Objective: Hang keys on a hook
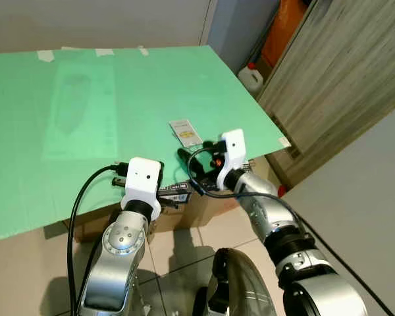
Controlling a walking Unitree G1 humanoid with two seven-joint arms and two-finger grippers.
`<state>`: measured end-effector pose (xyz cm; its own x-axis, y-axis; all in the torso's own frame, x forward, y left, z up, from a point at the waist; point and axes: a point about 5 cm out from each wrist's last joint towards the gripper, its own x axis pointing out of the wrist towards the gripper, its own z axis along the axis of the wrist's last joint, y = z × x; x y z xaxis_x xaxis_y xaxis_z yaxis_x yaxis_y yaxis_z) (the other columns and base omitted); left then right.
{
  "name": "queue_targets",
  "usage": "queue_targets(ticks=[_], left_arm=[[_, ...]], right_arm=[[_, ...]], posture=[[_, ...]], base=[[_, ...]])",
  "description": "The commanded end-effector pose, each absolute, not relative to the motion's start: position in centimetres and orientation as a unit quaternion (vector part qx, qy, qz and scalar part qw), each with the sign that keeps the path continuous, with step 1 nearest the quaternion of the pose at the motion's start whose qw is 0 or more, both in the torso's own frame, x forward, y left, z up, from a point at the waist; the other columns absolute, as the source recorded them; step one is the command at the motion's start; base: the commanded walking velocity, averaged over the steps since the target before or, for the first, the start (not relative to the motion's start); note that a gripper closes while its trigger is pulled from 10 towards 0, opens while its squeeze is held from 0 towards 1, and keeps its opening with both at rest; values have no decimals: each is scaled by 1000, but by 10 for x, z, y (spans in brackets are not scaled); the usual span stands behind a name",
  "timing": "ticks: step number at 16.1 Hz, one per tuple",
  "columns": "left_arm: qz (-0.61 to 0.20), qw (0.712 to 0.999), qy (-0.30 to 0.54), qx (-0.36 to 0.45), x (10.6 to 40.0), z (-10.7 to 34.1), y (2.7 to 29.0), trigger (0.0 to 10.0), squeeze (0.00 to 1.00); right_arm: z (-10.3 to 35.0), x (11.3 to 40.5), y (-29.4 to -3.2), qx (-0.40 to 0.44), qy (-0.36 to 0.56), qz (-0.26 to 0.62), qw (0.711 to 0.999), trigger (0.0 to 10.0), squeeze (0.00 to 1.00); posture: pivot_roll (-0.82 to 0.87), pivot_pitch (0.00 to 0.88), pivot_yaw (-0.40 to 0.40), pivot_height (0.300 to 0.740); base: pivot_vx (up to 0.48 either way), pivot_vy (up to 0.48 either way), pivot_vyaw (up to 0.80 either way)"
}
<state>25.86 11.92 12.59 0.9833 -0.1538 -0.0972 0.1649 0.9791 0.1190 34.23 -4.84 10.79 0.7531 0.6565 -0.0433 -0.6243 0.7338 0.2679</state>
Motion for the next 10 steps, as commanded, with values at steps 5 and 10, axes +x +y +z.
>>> queue_targets(ticks=[5, 10], left_arm=[[-90, 992, 67, 56, 256, 115, 113, 10000, 0], [-91, 992, 65, 57, 257, 116, 112, 10000, 0]], right_arm=[[92, 338, -54, 131, 108, 336, 927, 10000, 0], [90, 338, -55, 132, 111, 333, 927, 0, 0]], posture=[[250, 141, -226, 602], [245, 145, -225, 602]], base=[[0, 0, 0], [0, 0, 0]])
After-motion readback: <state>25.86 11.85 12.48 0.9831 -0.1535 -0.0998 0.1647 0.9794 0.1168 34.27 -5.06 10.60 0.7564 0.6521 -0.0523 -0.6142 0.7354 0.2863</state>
